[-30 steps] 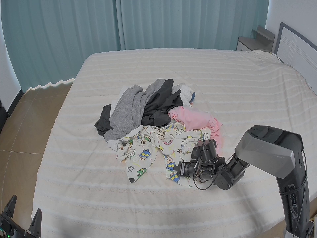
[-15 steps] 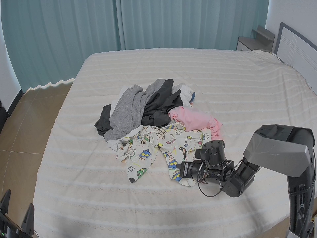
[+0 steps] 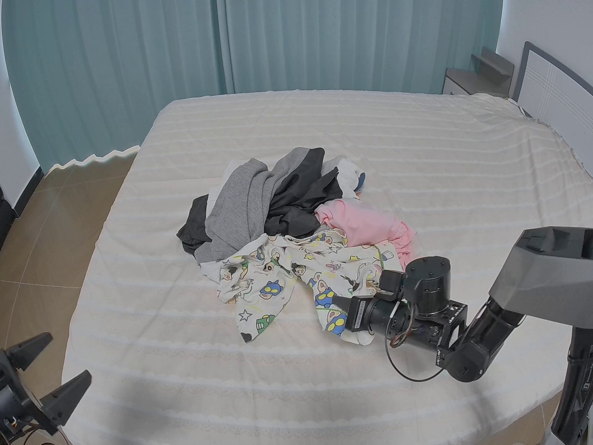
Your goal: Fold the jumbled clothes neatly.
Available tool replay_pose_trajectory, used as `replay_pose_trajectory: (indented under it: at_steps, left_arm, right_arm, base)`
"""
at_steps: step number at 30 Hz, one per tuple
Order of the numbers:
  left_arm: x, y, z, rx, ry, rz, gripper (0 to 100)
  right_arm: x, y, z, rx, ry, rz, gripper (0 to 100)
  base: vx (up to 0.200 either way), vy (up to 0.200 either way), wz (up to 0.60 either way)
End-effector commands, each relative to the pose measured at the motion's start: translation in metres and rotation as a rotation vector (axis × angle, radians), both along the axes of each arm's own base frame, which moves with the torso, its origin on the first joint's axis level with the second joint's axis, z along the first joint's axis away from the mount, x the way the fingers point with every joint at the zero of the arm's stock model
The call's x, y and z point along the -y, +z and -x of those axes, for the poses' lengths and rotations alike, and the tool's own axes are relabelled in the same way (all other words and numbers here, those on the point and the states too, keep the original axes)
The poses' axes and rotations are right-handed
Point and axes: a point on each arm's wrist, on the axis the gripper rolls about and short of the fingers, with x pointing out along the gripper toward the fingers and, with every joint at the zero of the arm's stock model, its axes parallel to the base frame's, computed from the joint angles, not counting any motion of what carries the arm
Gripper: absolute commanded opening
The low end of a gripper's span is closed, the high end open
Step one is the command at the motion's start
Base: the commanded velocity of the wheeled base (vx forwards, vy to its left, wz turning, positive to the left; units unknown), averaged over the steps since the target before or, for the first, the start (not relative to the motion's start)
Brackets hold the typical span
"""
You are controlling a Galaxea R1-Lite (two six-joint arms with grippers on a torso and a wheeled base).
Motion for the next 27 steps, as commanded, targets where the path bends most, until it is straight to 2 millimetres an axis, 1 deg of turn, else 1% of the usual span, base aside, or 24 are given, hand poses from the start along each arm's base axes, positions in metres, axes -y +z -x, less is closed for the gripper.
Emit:
replay_pose_trajectory:
  at_steps: [1,2,5,8,9,11,12,13,14,15,16,18,19,21,23,24,25,26,27]
  left_arm:
    - [0.007,-0.018,-0.06,-0.391,-0.148,-0.046,100]
    - [0.01,-0.025,-0.07,-0.445,-0.192,-0.099,100]
    - [0.016,-0.036,-0.084,-0.515,-0.274,-0.199,100]
    - [0.025,-0.046,-0.099,-0.584,-0.349,-0.243,100]
    - [0.026,-0.049,-0.103,-0.591,-0.36,-0.25,100]
    - [0.027,-0.049,-0.103,-0.59,-0.363,-0.252,100]
    - [0.033,-0.057,-0.115,-0.597,-0.402,-0.279,100]
    - [0.036,-0.061,-0.12,-0.601,-0.419,-0.291,100]
    - [0.036,-0.061,-0.12,-0.601,-0.419,-0.291,100]
    - [0.041,-0.065,-0.128,-0.602,-0.434,-0.298,100]
    - [0.044,-0.068,-0.134,-0.594,-0.44,-0.306,100]
    - [0.05,-0.075,-0.142,-0.588,-0.43,-0.334,100]
    - [0.05,-0.075,-0.142,-0.588,-0.43,-0.334,100]
    - [0.061,-0.087,-0.146,-0.561,-0.444,-0.381,100]
    - [0.066,-0.09,-0.148,-0.539,-0.461,-0.39,100]
    - [0.077,-0.097,-0.151,-0.502,-0.485,-0.409,100]
    - [0.077,-0.097,-0.152,-0.499,-0.485,-0.412,100]
    - [0.085,-0.105,-0.157,-0.476,-0.462,-0.446,100]
    - [0.088,-0.11,-0.158,-0.476,-0.449,-0.463,100]
  right_arm:
    - [0.014,0.056,0.028,0.124,0.026,-0.095,0]
    - [0.016,0.07,0.034,0.154,0.036,-0.118,0]
    - [0.019,0.093,0.045,0.205,0.048,-0.155,0]
    - [0.021,0.114,0.057,0.254,0.068,-0.191,0]
    - [0.022,0.119,0.06,0.263,0.073,-0.197,0]
    - [0.022,0.12,0.06,0.263,0.075,-0.199,0]
    - [0.023,0.138,0.073,0.279,0.104,-0.216,0]
    - [0.023,0.146,0.079,0.289,0.127,-0.228,0]
    - [0.023,0.146,0.079,0.289,0.127,-0.228,0]
    - [0.023,0.157,0.087,0.303,0.159,-0.246,0]
    - [0.023,0.164,0.091,0.31,0.173,-0.252,0]
    - [0.022,0.174,0.096,0.321,0.187,-0.261,0]
    - [0.022,0.174,0.096,0.321,0.187,-0.261,0]
    - [0.021,0.188,0.099,0.335,0.199,-0.273,0]
    - [0.021,0.193,0.1,0.339,0.203,-0.278,0]
    - [0.02,0.199,0.103,0.341,0.212,-0.281,0]
    - [0.019,0.199,0.103,0.339,0.214,-0.281,0]
    - [0.02,0.202,0.105,0.337,0.218,-0.281,0]
    - [0.02,0.203,0.105,0.34,0.22,-0.283,0]
  base:
    - [0.0,0.0,0.0]
    - [0.0,0.0,0.0]
    - [0.0,0.0,0.0]
    - [0.0,0.0,0.0]
    - [0.0,0.0,0.0]
    - [0.0,0.0,0.0]
    - [0.0,0.0,0.0]
    - [0.0,0.0,0.0]
    - [0.0,0.0,0.0]
    - [0.0,0.0,0.0]
    - [0.0,0.0,0.0]
    - [0.0,0.0,0.0]
    - [0.0,0.0,0.0]
    - [0.0,0.0,0.0]
    - [0.0,0.0,0.0]
    - [0.0,0.0,0.0]
    - [0.0,0.0,0.0]
    - [0.0,0.0,0.0]
    - [0.0,0.0,0.0]
